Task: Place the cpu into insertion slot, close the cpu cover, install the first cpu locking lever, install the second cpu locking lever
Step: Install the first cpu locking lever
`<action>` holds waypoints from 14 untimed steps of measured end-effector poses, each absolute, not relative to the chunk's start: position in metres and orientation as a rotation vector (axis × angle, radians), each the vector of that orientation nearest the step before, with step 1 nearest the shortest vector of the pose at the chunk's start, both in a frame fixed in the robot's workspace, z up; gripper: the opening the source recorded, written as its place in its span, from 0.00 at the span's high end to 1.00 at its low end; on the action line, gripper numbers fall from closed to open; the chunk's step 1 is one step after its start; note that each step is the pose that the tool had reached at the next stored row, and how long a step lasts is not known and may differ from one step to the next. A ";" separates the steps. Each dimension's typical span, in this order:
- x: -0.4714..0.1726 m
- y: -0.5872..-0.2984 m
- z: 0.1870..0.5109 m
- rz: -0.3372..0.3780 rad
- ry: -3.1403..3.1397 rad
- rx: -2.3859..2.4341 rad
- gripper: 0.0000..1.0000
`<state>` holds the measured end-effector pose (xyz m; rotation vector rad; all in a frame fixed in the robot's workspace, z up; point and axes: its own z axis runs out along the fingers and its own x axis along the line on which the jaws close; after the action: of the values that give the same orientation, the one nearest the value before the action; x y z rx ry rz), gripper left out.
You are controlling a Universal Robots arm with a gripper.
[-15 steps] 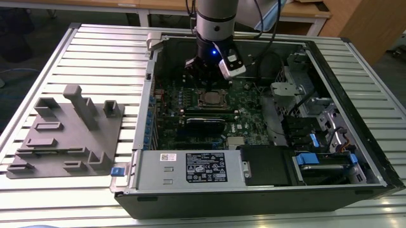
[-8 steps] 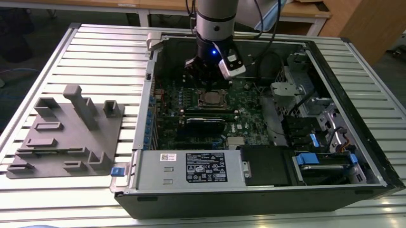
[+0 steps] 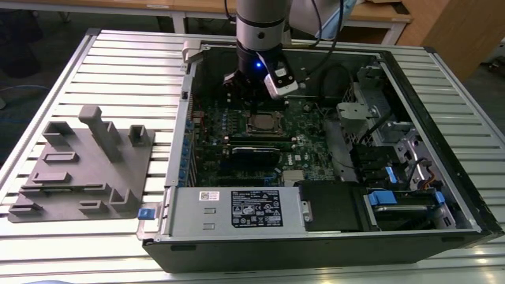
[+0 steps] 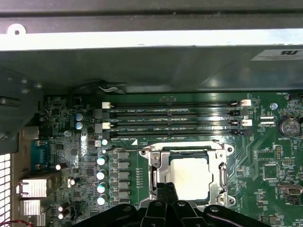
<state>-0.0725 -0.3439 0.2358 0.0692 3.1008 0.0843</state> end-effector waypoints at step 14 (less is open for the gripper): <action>-0.073 -0.344 0.241 0.084 3.101 0.071 0.89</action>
<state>-0.0726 -0.3439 0.2410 0.0705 3.1008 0.0840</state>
